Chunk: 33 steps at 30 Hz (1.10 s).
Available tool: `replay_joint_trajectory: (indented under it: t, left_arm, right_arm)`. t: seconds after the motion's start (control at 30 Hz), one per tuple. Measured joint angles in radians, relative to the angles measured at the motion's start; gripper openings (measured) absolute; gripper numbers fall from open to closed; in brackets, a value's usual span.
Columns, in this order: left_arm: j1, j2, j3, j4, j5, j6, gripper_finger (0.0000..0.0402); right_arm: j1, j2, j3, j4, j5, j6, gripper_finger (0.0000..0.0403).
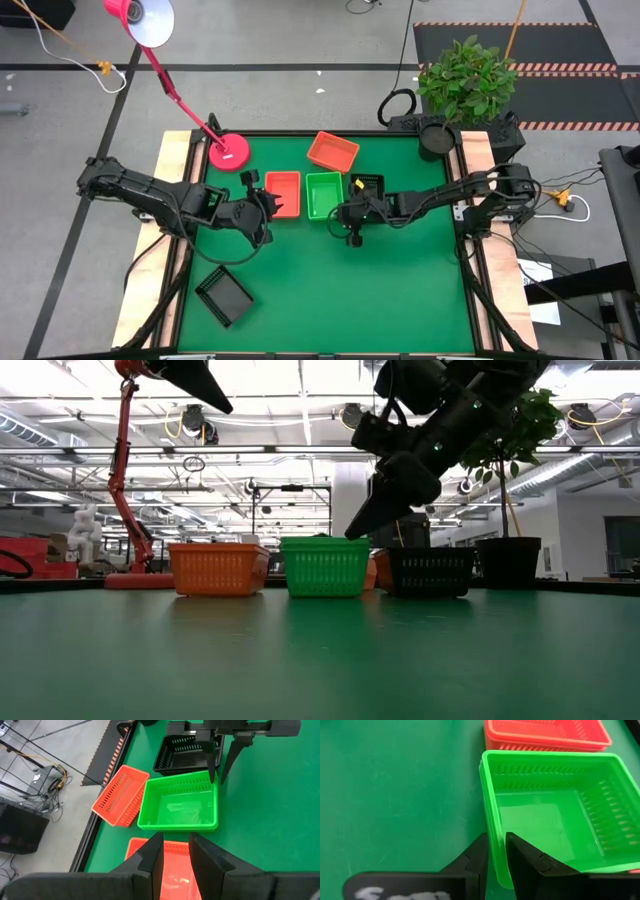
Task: Stack baskets by color
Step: Stack the left green basket on top of the other right stacked green baskets, then stack the bottom black basket on top of the other top black baskets
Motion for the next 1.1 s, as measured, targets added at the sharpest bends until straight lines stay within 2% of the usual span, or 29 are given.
replay_joint_trajectory:
  t: [0.17,0.6,0.7,0.83,1.1]
  left_arm:
    - [0.0,0.0,0.0,0.001,0.0,0.0,0.0093]
    - [-0.013,0.0,0.0,0.017,-0.001,-0.011,0.0093]
    - [-0.041,0.0,0.0,0.015,0.041,-0.041,0.0093]
    - [-0.112,0.0,0.0,0.002,0.125,-0.112,0.0093]
    - [-0.359,0.001,0.0,-0.08,0.138,-0.477,0.0093]
  right_arm:
    - [-0.007,0.0,0.0,0.002,-0.048,0.05,0.0059]
    - [-0.007,-0.014,0.012,0.074,-0.05,0.062,0.0059]
    - [0.002,-0.049,0.013,0.041,-0.048,0.062,0.0059]
    - [0.022,-0.116,0.013,-0.047,-0.048,0.056,0.0059]
    - [0.043,-0.217,0.013,-0.148,-0.045,0.039,0.0059]
